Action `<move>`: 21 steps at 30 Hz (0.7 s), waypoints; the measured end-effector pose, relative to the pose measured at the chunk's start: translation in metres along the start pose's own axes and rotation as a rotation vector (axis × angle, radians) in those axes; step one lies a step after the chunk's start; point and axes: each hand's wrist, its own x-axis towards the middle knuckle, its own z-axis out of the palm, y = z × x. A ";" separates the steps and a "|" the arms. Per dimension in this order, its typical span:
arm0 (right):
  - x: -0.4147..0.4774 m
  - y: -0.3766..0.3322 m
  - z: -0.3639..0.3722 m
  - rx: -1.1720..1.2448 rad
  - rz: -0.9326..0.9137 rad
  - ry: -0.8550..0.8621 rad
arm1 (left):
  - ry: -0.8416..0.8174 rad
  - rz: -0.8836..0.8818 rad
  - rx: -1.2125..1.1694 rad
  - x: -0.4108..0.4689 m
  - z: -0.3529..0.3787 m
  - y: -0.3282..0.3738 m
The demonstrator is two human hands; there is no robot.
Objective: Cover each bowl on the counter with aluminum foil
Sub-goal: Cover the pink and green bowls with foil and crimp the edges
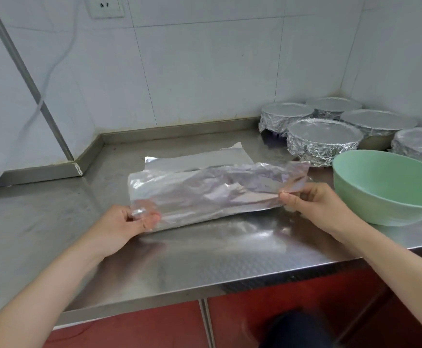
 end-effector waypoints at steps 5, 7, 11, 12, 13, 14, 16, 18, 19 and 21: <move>0.014 -0.001 0.007 0.074 0.088 0.064 | 0.135 -0.095 -0.048 0.014 -0.002 -0.004; 0.015 -0.003 0.009 0.126 0.082 0.042 | 0.150 -0.100 -0.041 0.015 -0.001 -0.006; 0.020 0.002 0.016 0.055 0.060 0.093 | 0.205 -0.116 -0.008 0.020 0.000 -0.007; 0.023 0.004 0.019 0.053 0.061 0.121 | 0.221 -0.117 0.002 0.022 0.001 -0.006; 0.024 0.003 0.021 0.052 0.068 0.141 | 0.226 -0.108 0.002 0.023 0.002 -0.005; 0.026 0.001 0.022 0.072 0.076 0.145 | 0.231 -0.096 -0.007 0.024 0.002 -0.004; 0.026 -0.006 0.018 0.184 0.100 0.033 | 0.235 -0.069 -0.036 0.023 0.003 -0.002; 0.025 -0.011 0.007 0.251 0.119 -0.180 | 0.238 -0.039 -0.086 0.021 0.001 -0.004; 0.025 -0.014 0.001 0.218 0.130 -0.276 | 0.228 -0.034 -0.127 0.017 0.000 -0.002; 0.026 -0.015 -0.005 0.074 0.088 -0.370 | 0.173 -0.002 -0.176 0.007 -0.007 -0.001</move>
